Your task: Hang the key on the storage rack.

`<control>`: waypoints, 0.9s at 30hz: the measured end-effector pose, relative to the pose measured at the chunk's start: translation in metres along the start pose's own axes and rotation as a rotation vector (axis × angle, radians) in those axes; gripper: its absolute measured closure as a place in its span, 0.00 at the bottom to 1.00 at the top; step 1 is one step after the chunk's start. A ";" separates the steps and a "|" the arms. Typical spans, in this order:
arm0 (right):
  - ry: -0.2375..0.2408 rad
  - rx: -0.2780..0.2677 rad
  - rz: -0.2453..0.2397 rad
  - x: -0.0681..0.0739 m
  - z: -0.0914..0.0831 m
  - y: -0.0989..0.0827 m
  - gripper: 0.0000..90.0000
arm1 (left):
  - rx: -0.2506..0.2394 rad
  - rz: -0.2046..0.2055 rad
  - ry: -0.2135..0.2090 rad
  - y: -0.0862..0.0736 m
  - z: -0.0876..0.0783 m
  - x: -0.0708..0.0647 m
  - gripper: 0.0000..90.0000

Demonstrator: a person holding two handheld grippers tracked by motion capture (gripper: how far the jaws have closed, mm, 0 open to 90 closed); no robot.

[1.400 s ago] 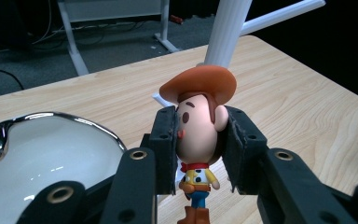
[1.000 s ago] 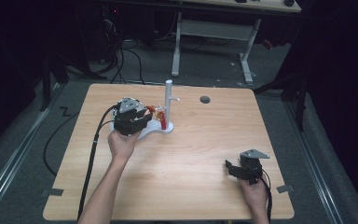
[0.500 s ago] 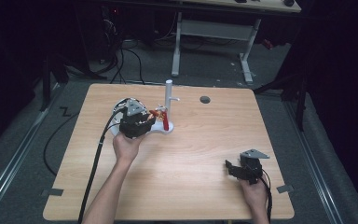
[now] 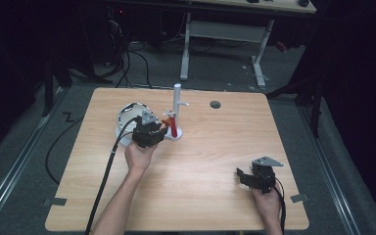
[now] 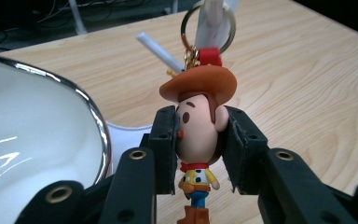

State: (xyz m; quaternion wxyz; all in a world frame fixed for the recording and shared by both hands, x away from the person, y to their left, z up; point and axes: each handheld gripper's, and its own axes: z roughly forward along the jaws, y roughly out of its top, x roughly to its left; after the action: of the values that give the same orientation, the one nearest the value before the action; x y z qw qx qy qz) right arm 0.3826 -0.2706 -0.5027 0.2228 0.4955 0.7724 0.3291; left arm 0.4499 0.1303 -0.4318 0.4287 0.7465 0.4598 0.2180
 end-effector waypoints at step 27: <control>-0.001 0.000 0.001 0.000 0.000 0.000 0.33 | 0.067 -0.006 0.016 -0.013 0.018 0.001 0.73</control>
State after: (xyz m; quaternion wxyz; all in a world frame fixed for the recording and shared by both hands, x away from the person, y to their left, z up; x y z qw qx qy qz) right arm 0.3826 -0.2707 -0.5027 0.2229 0.4960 0.7721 0.3290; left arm 0.4569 0.1256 -0.4523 0.4006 0.7572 0.4726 0.2071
